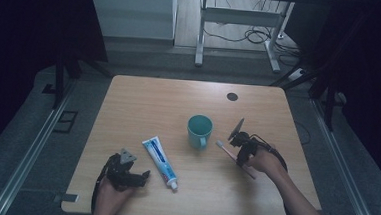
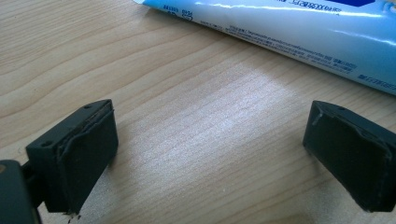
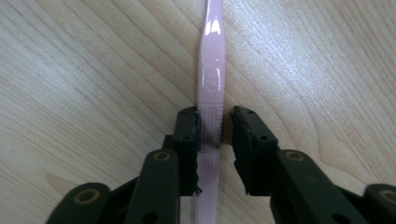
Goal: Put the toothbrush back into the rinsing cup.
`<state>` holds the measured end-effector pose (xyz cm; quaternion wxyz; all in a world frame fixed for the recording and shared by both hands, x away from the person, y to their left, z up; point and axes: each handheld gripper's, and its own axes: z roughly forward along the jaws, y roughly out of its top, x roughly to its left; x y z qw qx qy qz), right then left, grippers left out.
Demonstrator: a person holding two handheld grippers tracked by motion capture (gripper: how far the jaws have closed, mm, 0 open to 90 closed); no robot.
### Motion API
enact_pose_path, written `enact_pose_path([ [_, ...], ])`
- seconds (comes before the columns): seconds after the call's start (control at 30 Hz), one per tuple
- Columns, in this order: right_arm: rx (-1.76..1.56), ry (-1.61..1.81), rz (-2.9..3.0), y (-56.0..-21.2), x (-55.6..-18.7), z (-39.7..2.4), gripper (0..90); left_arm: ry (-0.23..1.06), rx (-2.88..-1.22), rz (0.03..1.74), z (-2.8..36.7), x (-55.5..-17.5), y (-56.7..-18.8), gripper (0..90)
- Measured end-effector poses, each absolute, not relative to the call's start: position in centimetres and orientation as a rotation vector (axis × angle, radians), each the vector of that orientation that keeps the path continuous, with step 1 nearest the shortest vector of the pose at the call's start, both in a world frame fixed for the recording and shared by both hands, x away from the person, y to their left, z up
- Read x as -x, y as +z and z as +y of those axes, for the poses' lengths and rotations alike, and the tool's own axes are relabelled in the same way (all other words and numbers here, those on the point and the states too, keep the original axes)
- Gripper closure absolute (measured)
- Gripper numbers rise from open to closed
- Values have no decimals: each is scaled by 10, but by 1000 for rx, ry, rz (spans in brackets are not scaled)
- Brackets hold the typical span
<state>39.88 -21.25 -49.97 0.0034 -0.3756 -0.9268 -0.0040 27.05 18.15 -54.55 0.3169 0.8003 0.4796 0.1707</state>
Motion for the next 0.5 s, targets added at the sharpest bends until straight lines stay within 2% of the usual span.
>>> enact_pose_path([
  [0.1,1160,13,-2908,-500,-399,-210,778,449,-2107,1263,181,-271,-545,33],
  [0.5,1182,-16,-2881,-497,-399,-215,785,449,-2107,1263,181,-271,-545,32],
])
